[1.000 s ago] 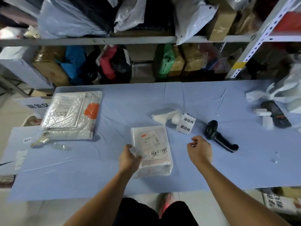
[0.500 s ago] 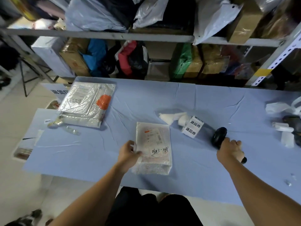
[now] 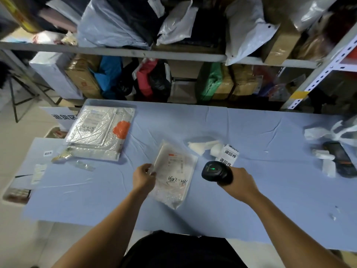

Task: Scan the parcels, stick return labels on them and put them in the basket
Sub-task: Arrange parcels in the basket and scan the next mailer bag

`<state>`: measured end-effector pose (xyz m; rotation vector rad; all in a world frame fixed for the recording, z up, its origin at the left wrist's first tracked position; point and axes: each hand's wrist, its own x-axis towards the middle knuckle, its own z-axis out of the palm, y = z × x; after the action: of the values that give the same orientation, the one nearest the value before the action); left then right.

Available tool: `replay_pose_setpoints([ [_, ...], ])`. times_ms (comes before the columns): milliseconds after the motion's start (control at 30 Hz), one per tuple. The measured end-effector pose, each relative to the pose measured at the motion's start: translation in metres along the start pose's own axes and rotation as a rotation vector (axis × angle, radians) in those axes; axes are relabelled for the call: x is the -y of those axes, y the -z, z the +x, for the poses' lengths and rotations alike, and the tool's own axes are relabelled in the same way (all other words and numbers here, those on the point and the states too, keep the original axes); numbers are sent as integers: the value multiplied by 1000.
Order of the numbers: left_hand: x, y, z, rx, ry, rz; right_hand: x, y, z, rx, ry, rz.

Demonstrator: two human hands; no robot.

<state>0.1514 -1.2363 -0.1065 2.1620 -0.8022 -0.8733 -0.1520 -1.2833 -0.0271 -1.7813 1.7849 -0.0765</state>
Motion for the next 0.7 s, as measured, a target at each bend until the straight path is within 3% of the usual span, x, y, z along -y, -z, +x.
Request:
replay_pose_setpoints([
  [300, -6, -3, -9, 183, 56, -81, 36, -12, -15, 38, -267, 535],
  [567, -4, -14, -15, 242, 55, -22, 36, -7, -21, -47, -323, 466],
  [700, -1, -15, -15, 170, 65, 42, 27, -6, -24, -109, -311, 445],
])
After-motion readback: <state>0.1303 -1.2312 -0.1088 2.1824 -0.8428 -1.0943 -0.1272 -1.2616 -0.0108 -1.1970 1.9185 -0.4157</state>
